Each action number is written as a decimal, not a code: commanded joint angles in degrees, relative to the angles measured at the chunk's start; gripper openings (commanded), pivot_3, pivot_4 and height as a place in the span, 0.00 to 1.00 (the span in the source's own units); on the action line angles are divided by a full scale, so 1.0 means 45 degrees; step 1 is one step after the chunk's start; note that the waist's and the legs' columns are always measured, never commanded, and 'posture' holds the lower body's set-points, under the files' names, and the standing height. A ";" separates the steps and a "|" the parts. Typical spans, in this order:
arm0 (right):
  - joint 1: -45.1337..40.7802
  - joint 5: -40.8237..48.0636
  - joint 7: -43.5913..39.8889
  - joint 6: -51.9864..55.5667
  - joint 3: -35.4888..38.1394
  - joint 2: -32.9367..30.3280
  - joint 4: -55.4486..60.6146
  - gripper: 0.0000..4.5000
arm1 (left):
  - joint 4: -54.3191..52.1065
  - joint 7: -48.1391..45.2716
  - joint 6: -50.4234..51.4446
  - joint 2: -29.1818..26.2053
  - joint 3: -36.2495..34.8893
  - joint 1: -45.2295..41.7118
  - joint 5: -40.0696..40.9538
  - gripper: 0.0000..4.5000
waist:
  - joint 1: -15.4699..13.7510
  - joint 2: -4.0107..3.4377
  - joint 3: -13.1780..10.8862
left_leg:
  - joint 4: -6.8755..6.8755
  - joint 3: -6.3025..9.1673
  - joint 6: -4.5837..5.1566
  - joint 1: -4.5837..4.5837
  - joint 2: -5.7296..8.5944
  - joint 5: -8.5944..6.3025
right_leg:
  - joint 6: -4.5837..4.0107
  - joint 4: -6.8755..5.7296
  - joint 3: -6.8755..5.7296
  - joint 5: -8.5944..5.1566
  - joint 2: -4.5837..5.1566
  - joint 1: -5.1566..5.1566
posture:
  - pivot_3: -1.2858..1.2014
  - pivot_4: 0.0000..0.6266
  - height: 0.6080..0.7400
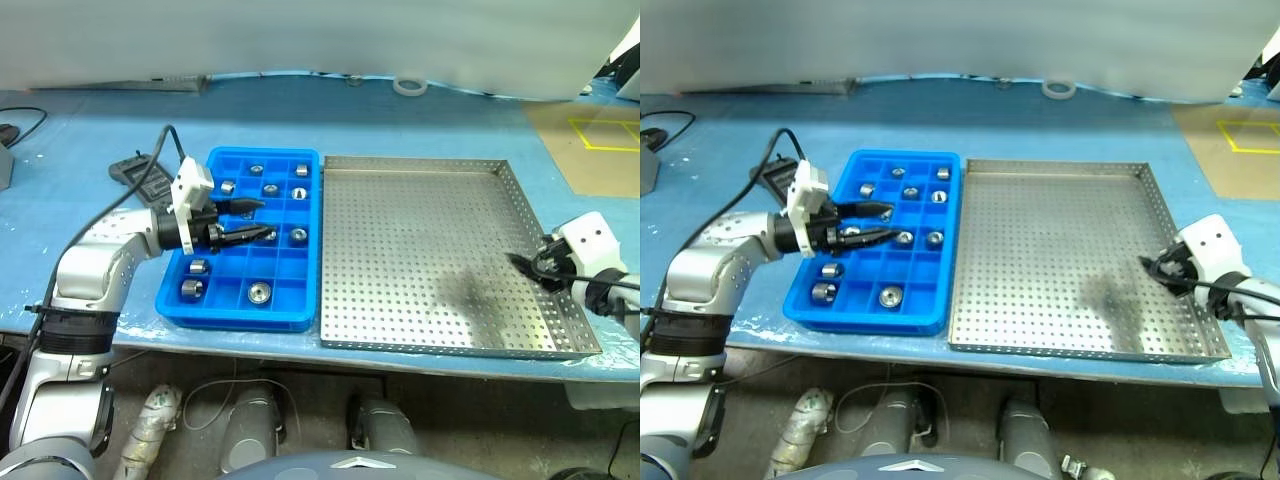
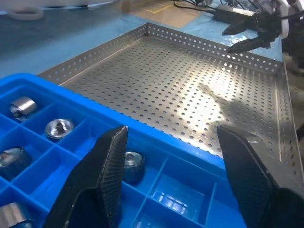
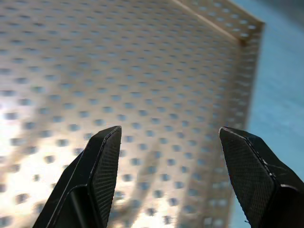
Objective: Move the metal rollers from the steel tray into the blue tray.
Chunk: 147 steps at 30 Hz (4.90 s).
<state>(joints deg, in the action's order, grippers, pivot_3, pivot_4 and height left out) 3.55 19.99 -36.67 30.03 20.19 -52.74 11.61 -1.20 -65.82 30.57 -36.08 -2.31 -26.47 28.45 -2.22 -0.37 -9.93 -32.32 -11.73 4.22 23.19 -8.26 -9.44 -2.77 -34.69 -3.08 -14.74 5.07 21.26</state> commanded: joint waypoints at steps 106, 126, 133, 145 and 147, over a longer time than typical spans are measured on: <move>-0.3702 -0.1005 -0.0785 0.0760 -0.3913 0.3057 0.2569 0.77 | 0.1390 0.0814 -0.0708 -0.0462 -0.0162 -0.1131 -0.0668 0.70 | -0.0342 0.0063 -0.0015 | 0.0038 0.0003 -0.0120 -0.0030 -0.0005 0.0019 | 0.0047 -0.0030 -0.0002 -0.0030 -0.0002 0.0003 | 0.48 0.24 1.00; -0.3059 -0.0846 -0.0203 0.0919 -0.3457 0.2992 0.3210 0.77 | 0.2546 0.0246 -0.1355 0.0236 0.0520 -0.2009 -0.1101 0.70 | -0.0151 0.0063 -0.0015 | 0.0028 0.0001 -0.0111 -0.0027 -0.0005 0.0013 | 0.0047 -0.0028 -0.0002 -0.0030 -0.0001 -0.0001 | 0.45 0.24 1.00; -0.2900 -0.0826 -0.0164 0.0904 -0.3448 0.2925 0.3235 0.77 | 0.2561 0.0194 -0.1394 0.0330 0.0593 -0.1893 -0.1162 0.70 | -0.0042 0.0063 -0.0015 | 0.0025 0.0001 -0.0108 -0.0027 -0.0005 0.0012 | 0.0047 -0.0028 -0.0002 -0.0030 -0.0001 -0.0002 | 0.45 0.24 1.00; -0.3065 -0.0813 -0.0171 0.1000 -0.3400 0.2691 0.3222 0.77 | 0.3139 0.0146 -0.1631 0.0631 0.0540 -0.2253 -0.1319 0.70 | -0.0038 0.0063 -0.0015 | 0.0024 0.0001 -0.0103 -0.0025 -0.0005 0.0009 | 0.0047 -0.0027 -0.0002 -0.0030 0.0000 -0.0001 | 0.45 0.24 1.00; -0.3058 -0.0855 -0.0140 0.0959 -0.3442 0.2708 0.3181 0.77 | 0.3146 0.0123 -0.1694 0.0645 0.0590 -0.2248 -0.1370 0.70 | -0.0038 0.0063 -0.0015 | 0.0024 0.0001 -0.0103 -0.0025 -0.0005 0.0008 | 0.0047 -0.0025 -0.0002 -0.0030 0.0000 -0.0003 | 0.45 0.24 1.00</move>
<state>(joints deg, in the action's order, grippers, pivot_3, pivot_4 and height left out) -9.55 15.82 -37.37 34.96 3.32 -40.05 23.60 13.82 -64.75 24.14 -33.09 0.58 -35.76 22.24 -2.39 -0.08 -9.99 -32.21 -11.72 3.76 23.07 -8.28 -9.40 -2.56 -34.80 -3.09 -14.88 5.07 21.24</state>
